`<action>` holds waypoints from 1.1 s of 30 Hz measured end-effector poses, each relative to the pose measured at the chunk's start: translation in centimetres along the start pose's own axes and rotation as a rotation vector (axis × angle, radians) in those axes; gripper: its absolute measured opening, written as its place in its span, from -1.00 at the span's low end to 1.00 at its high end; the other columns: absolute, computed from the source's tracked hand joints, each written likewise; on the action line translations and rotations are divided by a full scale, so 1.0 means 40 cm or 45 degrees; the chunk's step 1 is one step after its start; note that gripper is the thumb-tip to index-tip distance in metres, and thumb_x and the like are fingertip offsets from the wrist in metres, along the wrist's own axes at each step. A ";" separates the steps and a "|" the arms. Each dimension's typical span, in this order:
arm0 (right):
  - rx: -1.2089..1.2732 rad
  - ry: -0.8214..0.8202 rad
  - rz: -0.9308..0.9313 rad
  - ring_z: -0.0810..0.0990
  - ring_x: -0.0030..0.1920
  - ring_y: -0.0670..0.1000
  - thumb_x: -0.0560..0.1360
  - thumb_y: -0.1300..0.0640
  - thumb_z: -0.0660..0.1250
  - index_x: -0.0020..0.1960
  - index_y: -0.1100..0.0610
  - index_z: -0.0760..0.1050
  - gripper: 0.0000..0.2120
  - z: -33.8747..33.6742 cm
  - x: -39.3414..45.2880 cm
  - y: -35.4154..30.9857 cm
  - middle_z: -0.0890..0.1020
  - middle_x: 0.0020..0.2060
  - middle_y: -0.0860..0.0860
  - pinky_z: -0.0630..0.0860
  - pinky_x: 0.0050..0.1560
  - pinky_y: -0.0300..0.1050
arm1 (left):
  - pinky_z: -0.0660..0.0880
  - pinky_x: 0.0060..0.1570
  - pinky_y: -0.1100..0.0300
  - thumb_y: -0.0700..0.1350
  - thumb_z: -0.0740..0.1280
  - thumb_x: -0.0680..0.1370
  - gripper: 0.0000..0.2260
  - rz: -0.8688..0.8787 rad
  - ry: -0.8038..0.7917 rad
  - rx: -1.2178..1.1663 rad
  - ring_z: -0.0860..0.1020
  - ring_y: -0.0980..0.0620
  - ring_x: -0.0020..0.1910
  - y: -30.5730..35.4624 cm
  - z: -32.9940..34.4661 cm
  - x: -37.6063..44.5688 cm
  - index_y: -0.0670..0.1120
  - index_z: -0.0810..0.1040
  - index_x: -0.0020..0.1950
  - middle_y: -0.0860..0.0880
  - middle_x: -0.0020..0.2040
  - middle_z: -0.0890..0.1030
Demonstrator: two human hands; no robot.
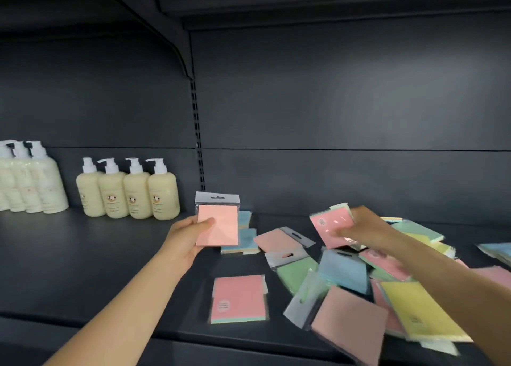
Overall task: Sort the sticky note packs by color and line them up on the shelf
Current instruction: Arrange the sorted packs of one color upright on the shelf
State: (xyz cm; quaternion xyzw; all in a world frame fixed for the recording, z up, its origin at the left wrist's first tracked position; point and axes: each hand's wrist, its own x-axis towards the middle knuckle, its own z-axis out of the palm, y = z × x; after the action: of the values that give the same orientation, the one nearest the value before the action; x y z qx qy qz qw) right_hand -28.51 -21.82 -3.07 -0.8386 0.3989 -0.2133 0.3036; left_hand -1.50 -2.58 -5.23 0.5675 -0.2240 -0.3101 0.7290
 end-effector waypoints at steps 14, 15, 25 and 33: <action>0.483 -0.580 0.115 0.61 -0.17 -0.07 0.37 0.36 0.46 0.00 0.13 0.62 -0.76 0.185 -0.084 -0.239 0.68 -0.20 -0.02 0.57 -0.14 -0.25 | 0.45 0.16 0.02 -0.31 0.26 0.56 -0.89 -0.071 0.059 -0.360 0.57 -0.05 -0.02 -0.040 -0.097 -0.024 -0.14 0.53 -0.05 -0.13 0.04 0.60; 0.533 -0.605 0.151 0.63 -0.09 -0.04 0.38 0.39 0.44 0.00 0.12 0.61 -0.73 0.204 -0.091 -0.240 0.69 -0.16 -0.01 0.58 0.05 -0.14 | 0.45 0.16 0.02 -0.32 0.26 0.56 -0.89 -0.075 0.059 -0.378 0.57 -0.06 0.00 -0.040 -0.097 -0.026 -0.14 0.53 -0.05 -0.13 0.06 0.60; 0.549 -0.585 0.377 0.57 0.13 0.03 0.38 0.38 0.45 0.08 0.24 0.59 -0.72 0.279 -0.098 -0.246 0.65 0.03 0.08 0.39 0.35 -0.02 | 0.45 0.19 0.03 -0.32 0.25 0.56 -0.88 -0.074 -0.045 -0.345 0.55 -0.10 0.08 -0.039 -0.098 -0.025 -0.14 0.53 -0.03 -0.14 0.09 0.59; -0.080 -0.038 0.130 0.56 0.00 -0.06 0.31 -0.08 0.52 0.15 0.10 0.55 -0.52 0.243 -0.145 -0.302 0.57 -0.02 -0.06 0.45 -0.03 -0.24 | 0.48 0.18 0.01 -0.29 0.28 0.55 -0.83 -0.015 -0.166 -0.215 0.58 -0.11 0.08 -0.033 -0.056 -0.056 -0.20 0.54 0.13 -0.17 0.11 0.62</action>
State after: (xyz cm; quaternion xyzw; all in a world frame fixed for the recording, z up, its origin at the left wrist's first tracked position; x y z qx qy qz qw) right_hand -19.59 -7.89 -2.58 -0.8294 0.4431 -0.1724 0.2934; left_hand -1.80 0.34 -7.01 0.4839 -0.2408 -0.3683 0.7564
